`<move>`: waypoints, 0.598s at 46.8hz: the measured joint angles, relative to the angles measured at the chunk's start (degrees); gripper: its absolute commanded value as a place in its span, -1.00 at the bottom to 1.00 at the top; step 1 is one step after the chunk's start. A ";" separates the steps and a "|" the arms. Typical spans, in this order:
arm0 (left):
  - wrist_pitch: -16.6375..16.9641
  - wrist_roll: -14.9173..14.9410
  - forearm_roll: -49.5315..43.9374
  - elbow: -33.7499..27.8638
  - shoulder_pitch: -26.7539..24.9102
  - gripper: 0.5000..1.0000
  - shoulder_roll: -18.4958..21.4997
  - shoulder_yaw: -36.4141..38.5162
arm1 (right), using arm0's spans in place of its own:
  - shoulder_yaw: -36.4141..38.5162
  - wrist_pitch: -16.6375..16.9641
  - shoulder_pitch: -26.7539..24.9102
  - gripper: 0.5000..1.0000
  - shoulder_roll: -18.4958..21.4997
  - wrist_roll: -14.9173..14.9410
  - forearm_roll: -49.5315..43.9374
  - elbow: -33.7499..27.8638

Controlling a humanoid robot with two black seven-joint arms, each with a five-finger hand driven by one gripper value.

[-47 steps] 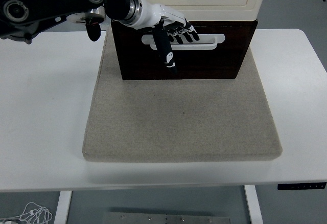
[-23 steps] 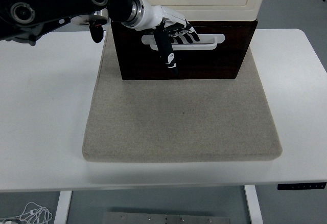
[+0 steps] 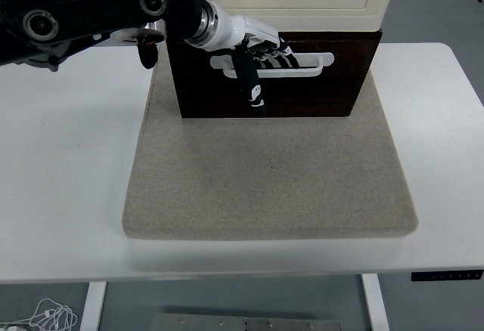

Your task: Open the drawer under the combination cabinet

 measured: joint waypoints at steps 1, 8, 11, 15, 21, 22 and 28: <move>-0.07 0.01 -0.02 -0.02 -0.01 1.00 0.00 -0.05 | 0.00 0.00 0.00 0.70 0.00 0.00 0.00 0.00; -1.95 0.01 -0.06 -0.30 -0.24 1.00 0.01 -0.24 | 0.00 0.00 0.00 0.70 0.00 -0.01 0.00 0.00; -3.40 0.01 -0.09 -0.53 -0.30 1.00 0.05 -0.82 | 0.00 0.00 0.00 0.70 0.00 -0.01 0.00 0.00; -4.31 0.01 -0.18 -0.72 -0.30 1.00 0.03 -1.90 | 0.00 0.00 0.00 0.70 0.00 -0.01 0.00 0.00; -5.02 0.01 -0.17 -0.94 -0.41 1.00 0.09 -2.15 | 0.00 0.00 0.01 0.70 0.00 0.00 0.00 0.00; -5.14 0.01 -0.18 -1.03 -0.45 1.00 0.12 -2.18 | 0.00 0.00 0.01 0.70 0.00 -0.01 0.00 0.00; -5.90 0.00 -0.15 -1.13 -0.50 1.00 0.51 -2.20 | 0.00 0.00 0.00 0.70 0.00 -0.01 0.00 0.00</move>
